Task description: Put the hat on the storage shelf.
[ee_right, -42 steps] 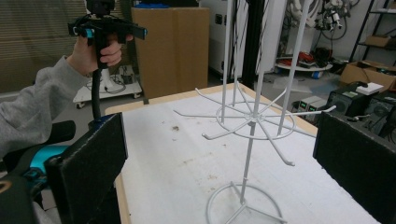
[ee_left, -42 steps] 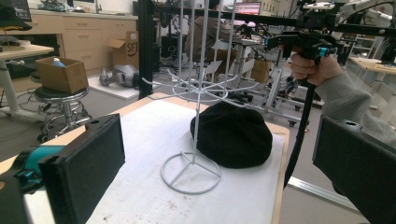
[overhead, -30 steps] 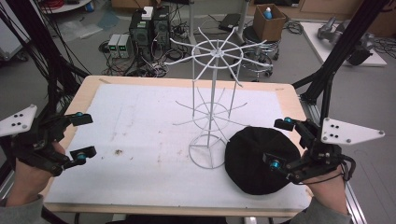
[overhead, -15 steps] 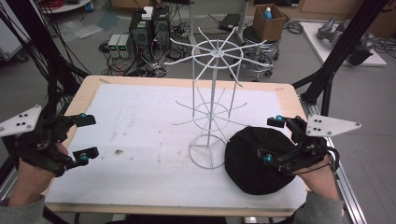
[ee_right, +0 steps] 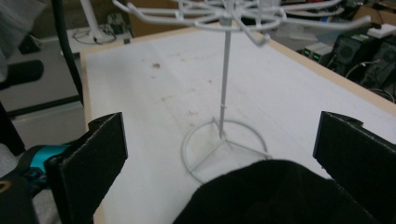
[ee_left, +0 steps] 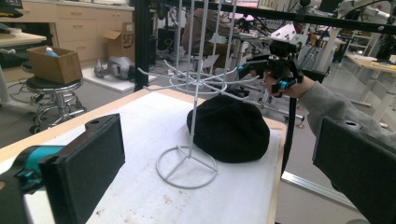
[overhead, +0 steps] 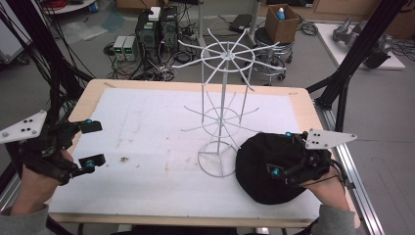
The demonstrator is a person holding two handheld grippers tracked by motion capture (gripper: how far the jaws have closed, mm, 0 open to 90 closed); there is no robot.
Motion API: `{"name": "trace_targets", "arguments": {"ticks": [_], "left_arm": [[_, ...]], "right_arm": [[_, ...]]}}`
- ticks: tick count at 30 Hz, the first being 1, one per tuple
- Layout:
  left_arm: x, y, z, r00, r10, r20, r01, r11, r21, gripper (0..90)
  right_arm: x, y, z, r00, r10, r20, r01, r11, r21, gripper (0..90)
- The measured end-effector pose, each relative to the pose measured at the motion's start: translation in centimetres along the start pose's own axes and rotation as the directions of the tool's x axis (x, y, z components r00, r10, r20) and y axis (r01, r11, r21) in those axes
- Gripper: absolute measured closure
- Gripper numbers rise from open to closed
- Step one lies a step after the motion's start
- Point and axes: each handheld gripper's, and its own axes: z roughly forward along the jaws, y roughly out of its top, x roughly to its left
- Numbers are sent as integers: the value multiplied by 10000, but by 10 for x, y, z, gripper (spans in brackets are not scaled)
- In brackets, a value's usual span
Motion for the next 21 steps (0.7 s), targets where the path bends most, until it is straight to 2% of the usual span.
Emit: {"name": "trace_targets", "arguments": {"ticks": [5, 10, 18, 19, 21], "left_arm": [[2, -1, 1, 10000, -49, -22, 49, 10000, 23, 26], [2, -2, 1, 10000, -58, -6, 58, 10000, 52, 26], [3, -3, 2, 10000, -88, -8, 88, 9999, 78, 26], [4, -3, 2, 9999, -127, -24, 127, 9999, 92, 26], [4, -4, 3, 9999, -141, -17, 141, 9998, 143, 26]], "right_arm": [[-2, -6, 1, 10000, 66, 9, -66, 9997, 221, 19], [-2, -10, 1, 9999, 88, 79, -90, 9998, 203, 19], [-4, -31, 14, 9993, 298, 204, -308, 9982, 518, 19], [-5, -34, 19, 9988, 433, 246, -456, 9935, 1041, 20], [-6, -35, 23, 9993, 299, 228, -326, 9917, 1243, 20]]}}
